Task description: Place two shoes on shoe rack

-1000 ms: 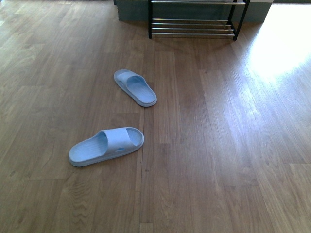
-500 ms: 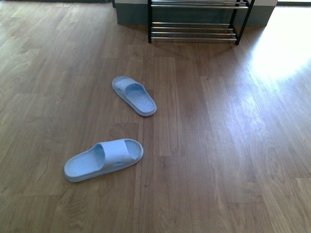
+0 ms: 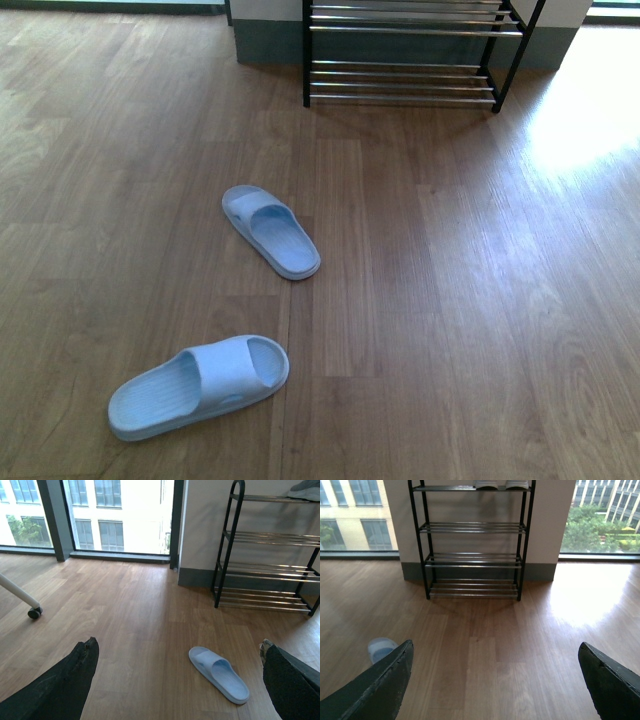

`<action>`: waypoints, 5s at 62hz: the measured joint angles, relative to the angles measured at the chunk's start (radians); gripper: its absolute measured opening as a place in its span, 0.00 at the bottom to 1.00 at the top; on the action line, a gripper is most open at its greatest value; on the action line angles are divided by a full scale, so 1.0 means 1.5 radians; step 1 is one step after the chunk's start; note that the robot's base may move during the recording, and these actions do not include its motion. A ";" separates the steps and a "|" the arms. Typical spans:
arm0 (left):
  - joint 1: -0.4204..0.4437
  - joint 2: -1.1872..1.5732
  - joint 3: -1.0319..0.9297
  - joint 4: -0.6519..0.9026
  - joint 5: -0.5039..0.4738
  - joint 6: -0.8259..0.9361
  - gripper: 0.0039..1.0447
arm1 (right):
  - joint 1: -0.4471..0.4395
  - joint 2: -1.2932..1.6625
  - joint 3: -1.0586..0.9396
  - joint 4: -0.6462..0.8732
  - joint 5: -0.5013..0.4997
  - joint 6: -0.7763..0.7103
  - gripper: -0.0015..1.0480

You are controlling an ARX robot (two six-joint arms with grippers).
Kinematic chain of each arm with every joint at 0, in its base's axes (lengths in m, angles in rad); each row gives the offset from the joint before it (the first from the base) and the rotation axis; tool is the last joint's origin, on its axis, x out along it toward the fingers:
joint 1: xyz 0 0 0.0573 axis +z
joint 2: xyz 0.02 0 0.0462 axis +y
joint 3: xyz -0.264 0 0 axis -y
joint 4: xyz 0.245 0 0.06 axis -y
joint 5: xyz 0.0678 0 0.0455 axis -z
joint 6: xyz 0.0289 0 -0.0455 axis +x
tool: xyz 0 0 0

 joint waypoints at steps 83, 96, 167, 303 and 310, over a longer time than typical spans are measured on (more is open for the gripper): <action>-0.245 1.676 0.679 0.039 -0.152 0.223 0.91 | 0.000 0.001 0.000 0.000 0.004 0.000 0.91; -0.251 1.710 0.706 0.004 -0.107 0.259 0.91 | 0.000 0.001 0.000 0.000 0.004 0.000 0.91; -0.228 1.897 0.855 -0.011 -0.156 0.365 0.91 | 0.000 0.001 0.000 0.000 0.004 0.000 0.91; -0.234 1.934 0.913 0.261 -0.070 0.300 0.01 | 0.000 0.001 0.000 0.000 0.004 0.000 0.91; -0.225 1.892 0.877 0.261 -0.075 0.282 0.01 | 0.000 0.001 0.000 0.000 0.004 0.000 0.91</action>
